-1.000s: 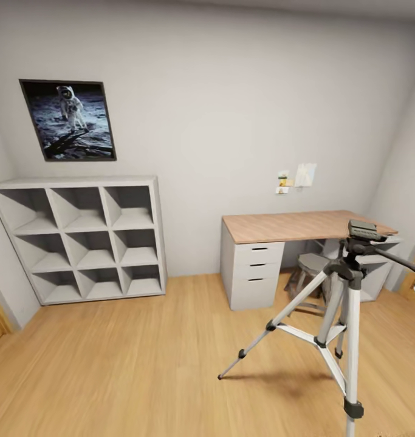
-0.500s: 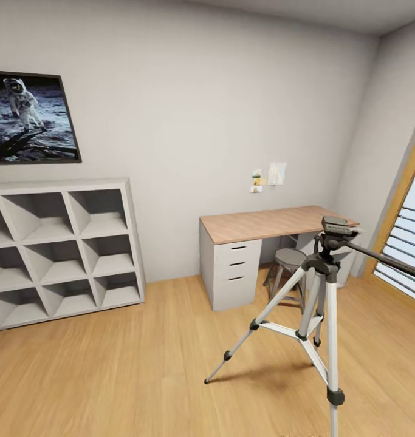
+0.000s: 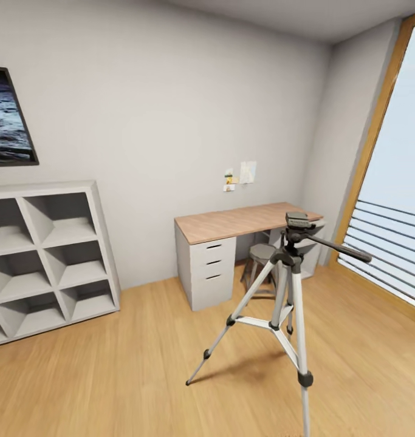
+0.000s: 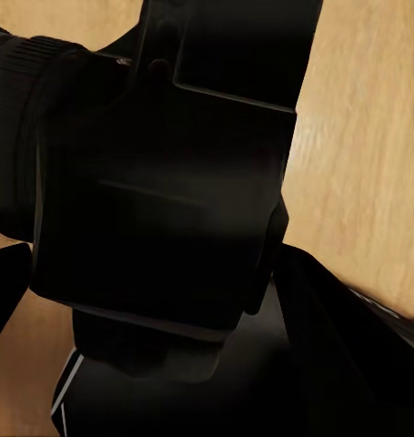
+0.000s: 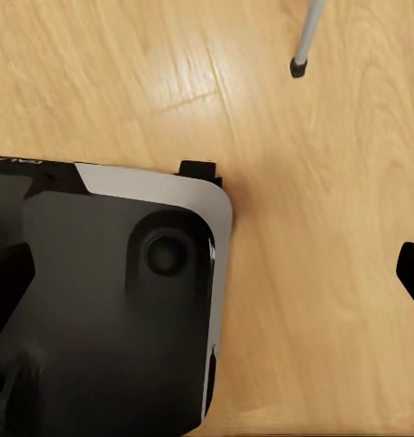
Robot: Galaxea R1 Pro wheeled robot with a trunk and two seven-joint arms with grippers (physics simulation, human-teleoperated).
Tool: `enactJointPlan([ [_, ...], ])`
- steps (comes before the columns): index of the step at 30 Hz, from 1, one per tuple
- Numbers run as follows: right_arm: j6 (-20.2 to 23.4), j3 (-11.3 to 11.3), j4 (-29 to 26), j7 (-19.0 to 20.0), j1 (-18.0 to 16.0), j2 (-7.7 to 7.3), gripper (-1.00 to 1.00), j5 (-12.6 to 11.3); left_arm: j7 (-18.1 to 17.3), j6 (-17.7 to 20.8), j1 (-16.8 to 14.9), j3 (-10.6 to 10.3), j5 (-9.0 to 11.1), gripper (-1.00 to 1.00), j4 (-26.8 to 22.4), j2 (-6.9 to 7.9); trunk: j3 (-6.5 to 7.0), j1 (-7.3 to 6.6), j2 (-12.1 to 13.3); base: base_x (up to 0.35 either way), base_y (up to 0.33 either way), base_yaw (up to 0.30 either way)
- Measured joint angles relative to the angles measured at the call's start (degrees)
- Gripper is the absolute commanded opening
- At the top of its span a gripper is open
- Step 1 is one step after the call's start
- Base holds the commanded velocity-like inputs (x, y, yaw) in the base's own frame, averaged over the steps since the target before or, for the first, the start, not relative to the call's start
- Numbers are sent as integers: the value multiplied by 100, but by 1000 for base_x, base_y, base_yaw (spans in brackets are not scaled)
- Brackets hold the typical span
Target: Attach the digital camera to the camera tripod in the bedroom.
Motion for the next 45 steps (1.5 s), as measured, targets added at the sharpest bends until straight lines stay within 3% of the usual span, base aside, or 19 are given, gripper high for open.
enactJointPlan([
  [36, 5, -2, 0, 0, 0, 0, 100, 1, 9, 0, 0, 0, 0, -100, 0, 0, 0, 0, 0, 0, 0, -287],
  [45, 19, 8, 0, 5, -1, -5, 100, 10, 7, 0, 1, 6, 5, -100, 0, 1, 0, -1, -1, 45, -26, -83],
])
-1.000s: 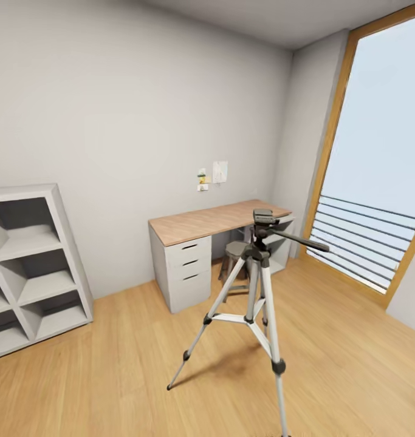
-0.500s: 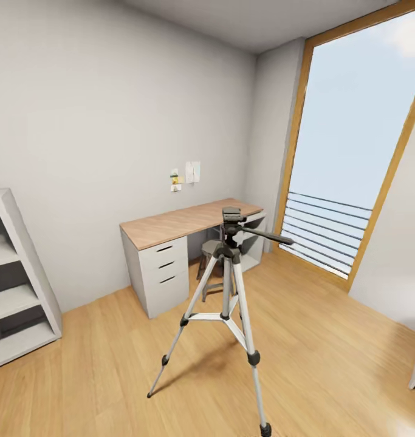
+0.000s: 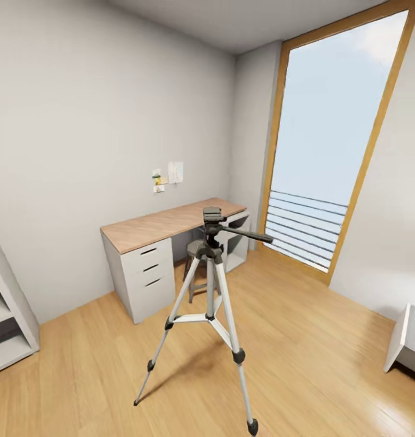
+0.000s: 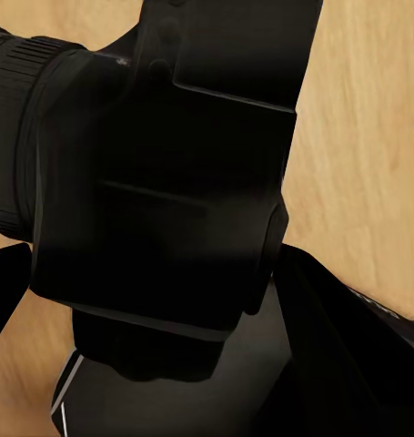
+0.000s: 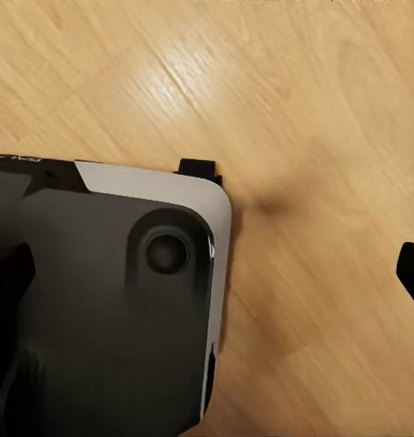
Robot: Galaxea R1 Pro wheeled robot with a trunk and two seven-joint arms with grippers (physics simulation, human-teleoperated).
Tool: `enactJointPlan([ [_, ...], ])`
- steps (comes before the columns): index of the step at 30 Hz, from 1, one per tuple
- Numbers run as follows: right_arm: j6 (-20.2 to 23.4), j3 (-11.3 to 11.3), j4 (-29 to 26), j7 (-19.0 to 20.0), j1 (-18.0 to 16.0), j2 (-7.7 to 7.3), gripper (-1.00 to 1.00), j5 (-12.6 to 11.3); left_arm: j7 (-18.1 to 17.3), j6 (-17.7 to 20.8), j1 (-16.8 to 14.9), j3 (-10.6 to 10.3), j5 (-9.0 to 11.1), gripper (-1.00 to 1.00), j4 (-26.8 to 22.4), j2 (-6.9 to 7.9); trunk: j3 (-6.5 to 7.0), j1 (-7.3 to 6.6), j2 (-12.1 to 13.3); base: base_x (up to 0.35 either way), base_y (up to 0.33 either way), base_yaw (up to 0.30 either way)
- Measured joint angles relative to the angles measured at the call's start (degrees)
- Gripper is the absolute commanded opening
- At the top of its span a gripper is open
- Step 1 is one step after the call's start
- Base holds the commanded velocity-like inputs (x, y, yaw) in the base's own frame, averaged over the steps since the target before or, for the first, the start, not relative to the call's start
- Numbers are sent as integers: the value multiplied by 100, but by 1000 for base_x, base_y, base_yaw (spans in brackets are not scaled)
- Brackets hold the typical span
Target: Attach the digital camera to the camera tripod in the bedroom.
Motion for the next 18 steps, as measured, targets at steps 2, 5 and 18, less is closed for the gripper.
enactJointPlan([
  [2, 3, 8, 0, 1, 0, -1, 100, 8, 0, 0, 0, -2, 1, -100, 0, 0, 0, -1, 0, 186, -119, -13],
  [5, 5, 14, 0, 2, 0, -2, 100, 17, 0, 0, 0, 1, 3, -100, 0, 0, 0, -1, 1, 129, -83, -6],
  [18, 17, 27, 0, 2, -1, -8, 100, 24, 20, 0, 0, 11, 4, -100, 4, 8, 0, -2, 1, 162, -93, -1],
])
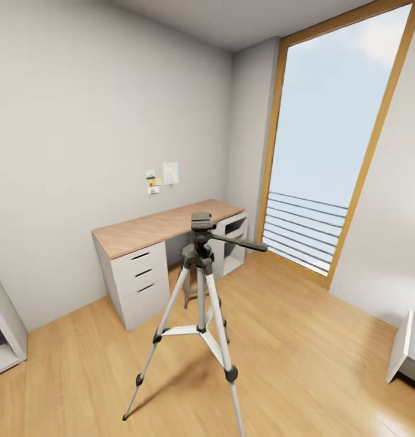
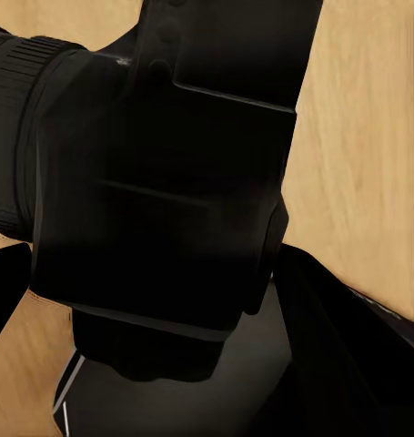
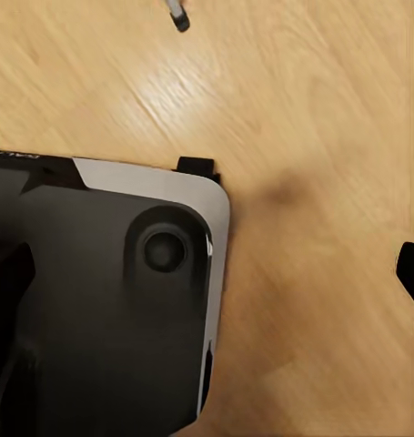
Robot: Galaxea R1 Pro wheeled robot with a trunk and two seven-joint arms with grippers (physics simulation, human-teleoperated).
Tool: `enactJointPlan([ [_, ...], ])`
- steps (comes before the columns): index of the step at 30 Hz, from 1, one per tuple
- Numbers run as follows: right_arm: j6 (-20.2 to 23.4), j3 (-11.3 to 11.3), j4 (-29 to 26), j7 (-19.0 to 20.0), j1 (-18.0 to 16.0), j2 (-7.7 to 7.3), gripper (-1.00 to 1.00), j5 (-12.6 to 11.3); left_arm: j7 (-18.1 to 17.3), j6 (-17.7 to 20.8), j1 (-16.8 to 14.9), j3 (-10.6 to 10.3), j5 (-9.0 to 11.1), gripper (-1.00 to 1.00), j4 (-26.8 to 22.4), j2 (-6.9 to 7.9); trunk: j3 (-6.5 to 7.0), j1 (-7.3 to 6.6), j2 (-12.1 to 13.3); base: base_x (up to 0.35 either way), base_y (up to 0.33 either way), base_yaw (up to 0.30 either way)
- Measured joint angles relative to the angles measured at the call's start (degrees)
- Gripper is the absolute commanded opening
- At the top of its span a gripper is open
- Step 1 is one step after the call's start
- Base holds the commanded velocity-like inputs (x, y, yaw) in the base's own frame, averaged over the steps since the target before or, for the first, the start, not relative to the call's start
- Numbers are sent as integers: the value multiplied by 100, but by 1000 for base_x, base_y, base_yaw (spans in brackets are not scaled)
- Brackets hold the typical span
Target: Attach the digital camera to the camera tripod in the bedroom.
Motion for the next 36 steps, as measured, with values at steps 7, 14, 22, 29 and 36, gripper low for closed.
enactJointPlan([
  [7, -1, -1, 0, 0, -2, -4, 100, -3, 4, 0, 0, 1, 0, -100, 2, 1, 0, 0, 0, 285, -187, 0],
  [14, 17, 2, 0, -1, 1, 3, 100, 2, 7, 0, 0, 1, 0, -100, 2, 1, 0, 2, 0, 130, -91, 0],
  [22, 33, 0, 0, -8, 1, 15, 100, -6, 10, 0, 0, 7, 9, -100, 4, 11, 0, 3, 0, 15, -11, 123],
  [29, 32, 0, 0, -8, 0, 14, 100, -6, 13, 0, 0, 7, 9, -100, 4, 18, 0, 3, 0, 1, -1, 256],
  [36, 29, 0, 0, -8, 1, 12, 100, -6, 14, 0, 0, 5, 10, -100, 4, 19, 0, 3, 0, 0, 0, 209],
])
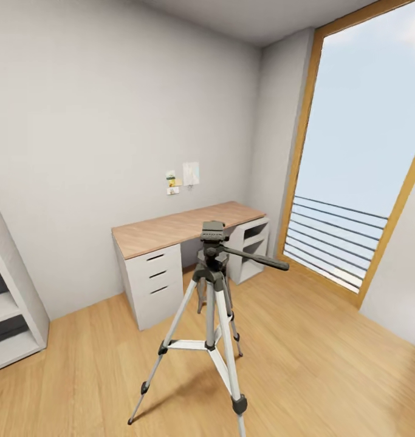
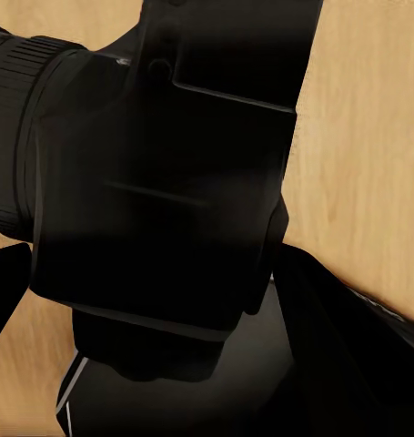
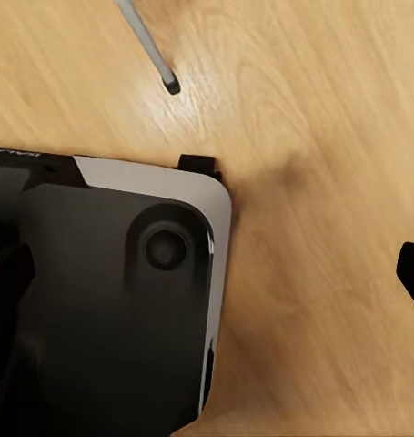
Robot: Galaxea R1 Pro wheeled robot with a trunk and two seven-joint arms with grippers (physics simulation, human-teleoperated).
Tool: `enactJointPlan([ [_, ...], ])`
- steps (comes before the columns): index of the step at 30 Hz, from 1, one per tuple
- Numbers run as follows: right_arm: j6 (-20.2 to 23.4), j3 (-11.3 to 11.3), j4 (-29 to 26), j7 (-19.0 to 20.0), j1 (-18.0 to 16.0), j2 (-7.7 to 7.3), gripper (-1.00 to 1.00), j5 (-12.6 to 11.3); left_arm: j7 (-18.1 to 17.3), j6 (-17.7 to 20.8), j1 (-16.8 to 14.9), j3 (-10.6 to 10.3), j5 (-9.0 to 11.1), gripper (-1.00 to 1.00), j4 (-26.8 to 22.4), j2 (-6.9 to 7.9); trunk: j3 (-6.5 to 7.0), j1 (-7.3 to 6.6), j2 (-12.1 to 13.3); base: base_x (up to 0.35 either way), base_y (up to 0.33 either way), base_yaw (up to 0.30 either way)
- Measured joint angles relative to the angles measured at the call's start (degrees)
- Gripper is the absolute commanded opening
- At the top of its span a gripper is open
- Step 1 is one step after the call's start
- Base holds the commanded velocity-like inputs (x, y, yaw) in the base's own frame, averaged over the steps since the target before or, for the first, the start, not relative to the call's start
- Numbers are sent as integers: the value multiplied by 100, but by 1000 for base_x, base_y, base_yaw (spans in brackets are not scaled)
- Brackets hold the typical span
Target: Attach the digital camera to the camera tripod in the bedroom.
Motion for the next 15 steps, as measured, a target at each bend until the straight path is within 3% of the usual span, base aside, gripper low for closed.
enactJointPlan([
  [15, -25, 20, 0, 9, -1, -15, 100, 43, -3, 0, 0, 3, -1, -100, 0, 0, 0, 0, 0, 0, 0, 8],
])
